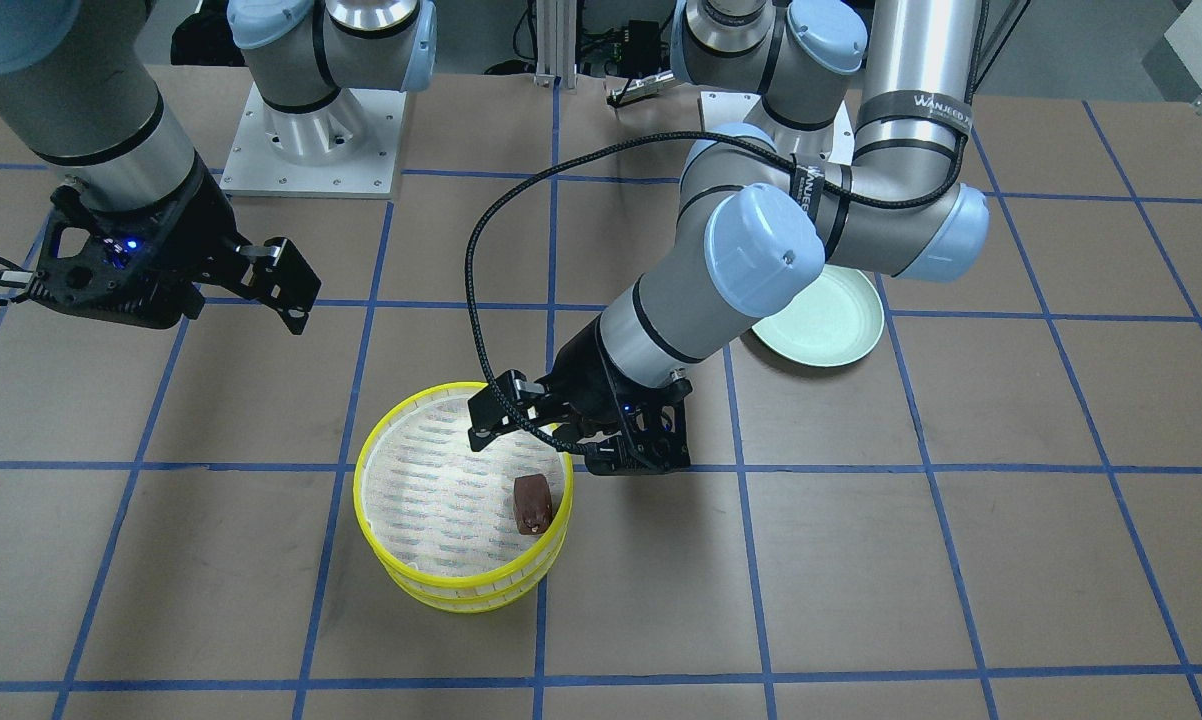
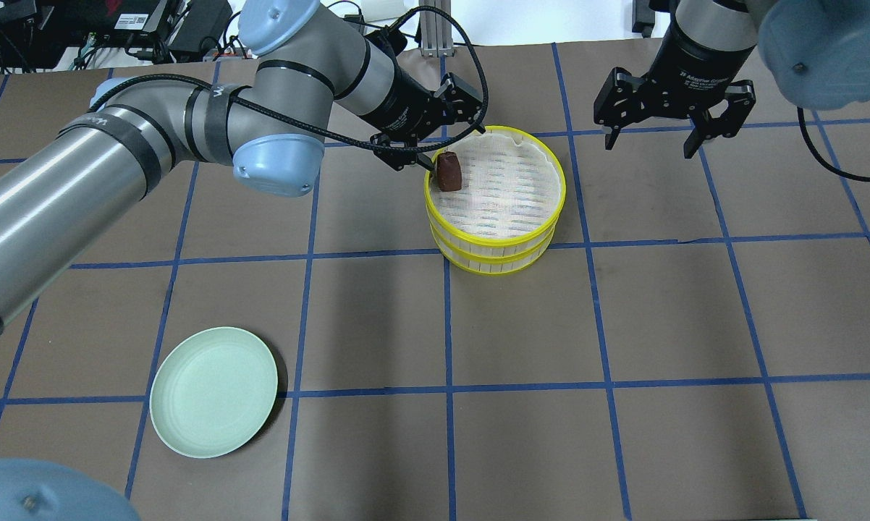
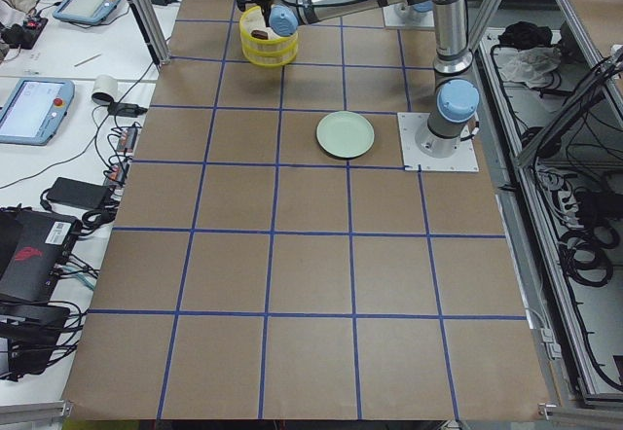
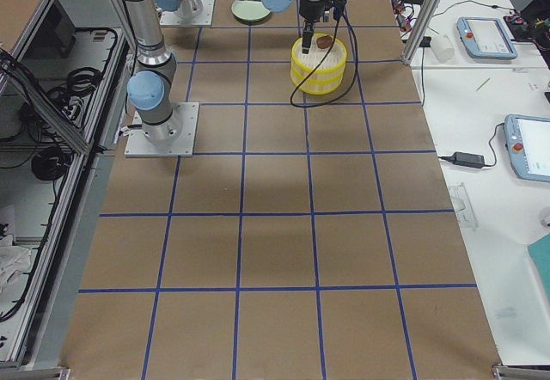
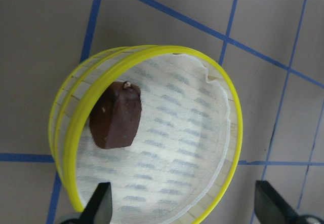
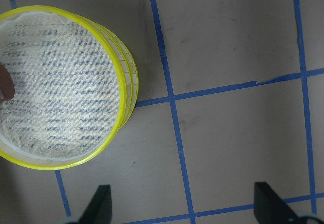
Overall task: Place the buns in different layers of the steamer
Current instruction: 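Open the left gripper and lift away from the steamer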
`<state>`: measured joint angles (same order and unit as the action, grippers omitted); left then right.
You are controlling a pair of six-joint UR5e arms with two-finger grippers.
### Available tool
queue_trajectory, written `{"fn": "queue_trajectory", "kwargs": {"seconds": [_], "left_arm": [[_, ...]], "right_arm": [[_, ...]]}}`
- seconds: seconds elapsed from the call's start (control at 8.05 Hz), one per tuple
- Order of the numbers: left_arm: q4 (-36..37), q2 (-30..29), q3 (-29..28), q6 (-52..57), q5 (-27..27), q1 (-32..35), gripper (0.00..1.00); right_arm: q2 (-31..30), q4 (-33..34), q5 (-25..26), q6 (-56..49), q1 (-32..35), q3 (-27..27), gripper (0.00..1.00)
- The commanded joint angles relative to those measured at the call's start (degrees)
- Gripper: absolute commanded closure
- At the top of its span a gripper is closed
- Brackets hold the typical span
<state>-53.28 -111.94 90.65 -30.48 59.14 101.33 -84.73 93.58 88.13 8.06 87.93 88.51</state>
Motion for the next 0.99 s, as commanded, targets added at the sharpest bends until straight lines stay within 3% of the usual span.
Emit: {"fn": "queue_trajectory", "kwargs": {"seconds": [0.0, 0.12, 0.5, 0.87], "left_arm": [[-12.6, 5.3, -0.2, 13.5, 12.1, -1.0, 0.0], [-18.4, 7.8, -0.2, 17.9, 19.0, -1.7, 0.0], [-30.4, 14.7, -0.2, 27.4, 31.6, -4.4, 0.0], [-37.8, 20.8, 0.3, 31.9, 33.1, -8.6, 0.0]], "right_arm": [[0.1, 0.1, 0.0, 0.0, 0.0, 0.0, 0.0], [0.1, 0.1, -0.1, 0.0, 0.0, 0.0, 0.0], [0.2, 0.1, 0.4, 0.1, 0.1, 0.0, 0.0], [0.2, -0.1, 0.5, 0.4, 0.5, 0.0, 0.0]]}}
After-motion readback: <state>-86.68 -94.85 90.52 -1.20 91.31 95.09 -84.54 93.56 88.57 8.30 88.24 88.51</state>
